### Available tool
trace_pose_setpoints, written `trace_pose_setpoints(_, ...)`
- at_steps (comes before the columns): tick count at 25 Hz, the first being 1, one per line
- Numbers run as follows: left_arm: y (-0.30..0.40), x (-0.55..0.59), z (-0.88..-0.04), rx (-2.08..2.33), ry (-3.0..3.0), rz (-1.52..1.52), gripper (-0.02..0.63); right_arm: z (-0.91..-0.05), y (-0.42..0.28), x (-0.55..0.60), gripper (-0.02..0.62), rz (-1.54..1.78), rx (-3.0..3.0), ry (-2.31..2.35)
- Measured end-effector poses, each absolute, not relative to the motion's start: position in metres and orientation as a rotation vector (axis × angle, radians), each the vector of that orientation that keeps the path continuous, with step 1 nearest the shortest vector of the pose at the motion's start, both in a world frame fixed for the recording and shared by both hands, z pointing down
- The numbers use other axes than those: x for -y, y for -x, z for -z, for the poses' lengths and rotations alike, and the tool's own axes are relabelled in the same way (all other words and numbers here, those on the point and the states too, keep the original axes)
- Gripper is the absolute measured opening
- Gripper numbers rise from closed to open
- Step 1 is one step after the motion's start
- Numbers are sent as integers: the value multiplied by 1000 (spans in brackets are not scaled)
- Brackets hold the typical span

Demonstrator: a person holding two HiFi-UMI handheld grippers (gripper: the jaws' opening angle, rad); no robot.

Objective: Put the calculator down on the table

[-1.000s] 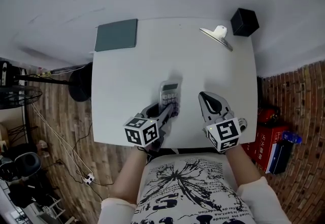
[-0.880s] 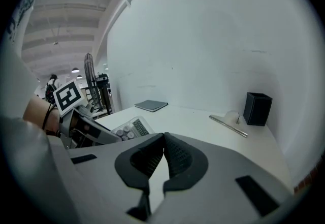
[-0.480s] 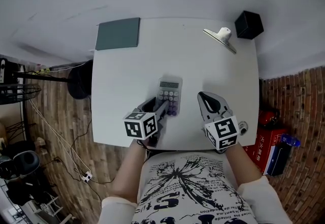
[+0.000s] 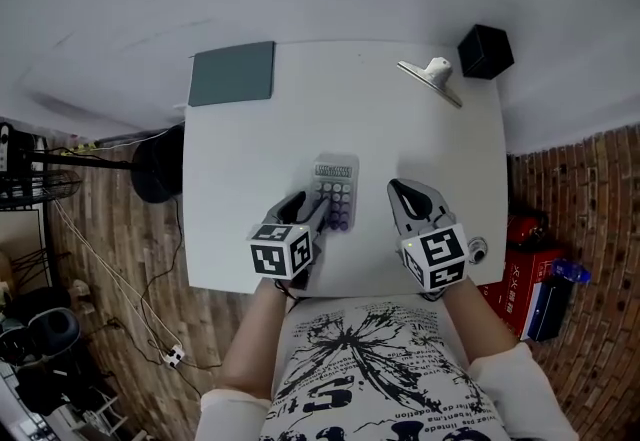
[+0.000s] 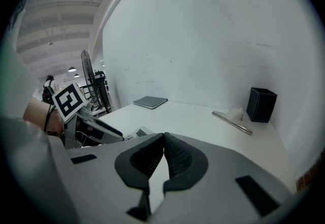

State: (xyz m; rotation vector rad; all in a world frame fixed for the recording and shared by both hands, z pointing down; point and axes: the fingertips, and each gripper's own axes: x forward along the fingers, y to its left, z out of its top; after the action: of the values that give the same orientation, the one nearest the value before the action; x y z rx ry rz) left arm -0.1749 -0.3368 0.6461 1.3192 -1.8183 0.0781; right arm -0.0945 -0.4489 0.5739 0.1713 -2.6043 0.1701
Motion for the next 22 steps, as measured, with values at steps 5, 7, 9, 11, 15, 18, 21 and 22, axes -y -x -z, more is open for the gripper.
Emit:
trace_pose_setpoints(5,180,340,-584,1940,-1506,-187,192,-546,94,436,14,-139,2628,-213)
trace_pose_setpoints(7,183,338,-556,1984,-1575,-199,175,-531,93,430,14,-134,2649,-236)
trace_pose_setpoints(9,187,334,-527,2030,-1643,-201,155,-516,91,422,14,-135,2678,-251)
trace_pose_setpoints(11,188,327,-497,2080,-1707,-205,129,-499,87,414,14,-124,2712,-268)
trace_pose_setpoints(15,184,305,-439,2190,-1806,-210,55,-464,77,397,14,-50,2790,-312)
trace_pose_setpoints(18,183,288,-405,2256,-1840,-172,25,-440,70,387,14,-23,2841,-348)
trace_pose_setpoints(21,177,274,-379,2288,-1880,-180,18,-424,63,382,14,-60,2861,-385)
trace_pose_setpoints(22,173,271,-371,2299,-1903,-187,15,-419,61,381,14,-72,2869,-395)
